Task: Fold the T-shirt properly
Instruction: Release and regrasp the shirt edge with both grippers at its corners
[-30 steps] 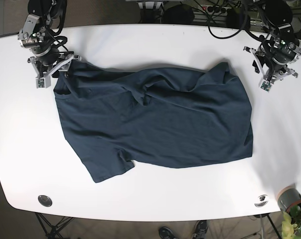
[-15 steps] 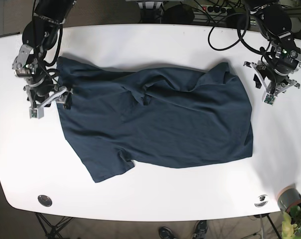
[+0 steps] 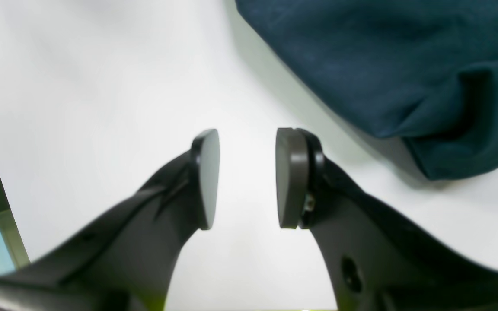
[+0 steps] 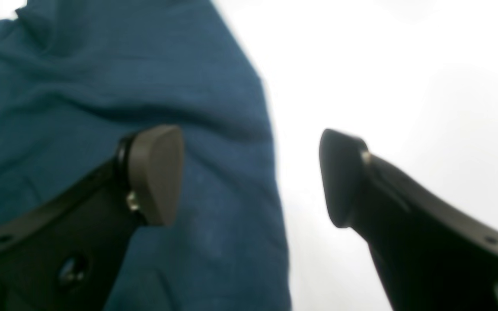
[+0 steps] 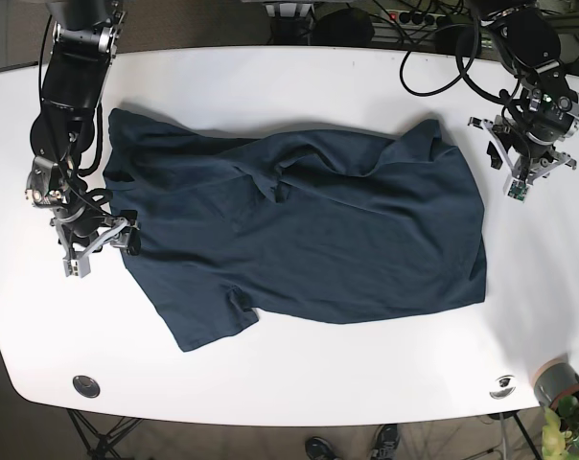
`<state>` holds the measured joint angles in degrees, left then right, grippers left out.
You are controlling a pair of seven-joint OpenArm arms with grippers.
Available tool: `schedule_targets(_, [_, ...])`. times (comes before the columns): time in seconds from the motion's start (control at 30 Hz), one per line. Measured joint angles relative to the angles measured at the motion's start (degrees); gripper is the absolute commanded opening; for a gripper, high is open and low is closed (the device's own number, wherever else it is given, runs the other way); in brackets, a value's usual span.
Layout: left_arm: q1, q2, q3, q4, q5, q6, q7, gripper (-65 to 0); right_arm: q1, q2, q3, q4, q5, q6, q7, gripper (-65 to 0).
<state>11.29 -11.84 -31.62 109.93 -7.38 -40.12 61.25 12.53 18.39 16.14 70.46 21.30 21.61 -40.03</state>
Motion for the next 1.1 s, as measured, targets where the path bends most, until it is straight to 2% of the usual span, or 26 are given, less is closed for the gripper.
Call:
schedule_targets(0.17, [0.0,-0.1,0.0,-0.1,0.3,0.0,0.0,-44.7,0.7,0.3,-1.3,-7.8,-0.2,-0.11,3.8,-18.4])
schedule_targets(0.2, [0.0,-0.1,0.0,-0.1,0.2,0.0,0.0,-44.7,0.6,0.5,-1.8,-8.6,0.1,-0.11,5.9,-18.4])
schedule_targets(0.33, [0.0,0.0,0.0,-0.1,0.2,0.0,0.0,-44.7,1.0,0.8,-4.9,-9.0,-0.1,-0.42,7.0,-18.4])
schedule_targets(0.63, [-5.5,-0.3,-0.4,-5.6,0.5,0.0,0.1,-44.6,1.0,-3.2,-6.1,-8.6,-0.1,-0.13,9.0,-19.0])
schedule_targets(0.7, [-6.9,-0.4,-0.5,-6.6,0.2,0.0,-0.4,-44.4,0.9,-3.5,-6.1,-8.6,0.0,-0.13,9.3,-22.8])
schedule_targets(0.77, [-8.1,-0.3,-0.5,-7.8,0.4,0.0,0.0,-40.6,0.7,-3.7,-6.1,-8.6,0.0,-0.13,9.6,-34.1])
schedule_targets(0.8, [-9.0,-0.3,-0.5,-8.5,0.7,0.0,0.2,-36.7,0.6,-3.7,-6.0,-8.7,0.1,-0.09,9.7,-40.6])
schedule_targets(0.9, [-12.2,-0.2,-0.2,-11.1,0.7,5.8,0.5,-22.4,0.5,-3.7,-6.0,-8.7,0.1,-0.17,9.2,-58.8])
schedule_targets(0.93, [-13.4,-0.2,-0.2,-11.9,0.7,7.2,0.5,-18.5,0.5,-3.6,-6.0,-8.7,0.1,-0.13,8.9,-63.1])
schedule_targets(1.0, [-15.6,-0.3,-0.3,-13.6,0.0,10.5,0.0,-13.6,0.4,-3.7,-6.1,-8.8,0.1,-0.15,8.7,-61.4])
schedule_targets(1.1, [-19.1,-0.3,-0.3,-17.1,0.5,15.6,0.0,-13.6,0.7,-3.8,-6.1,-8.8,0.3,-0.13,8.4,-61.0])
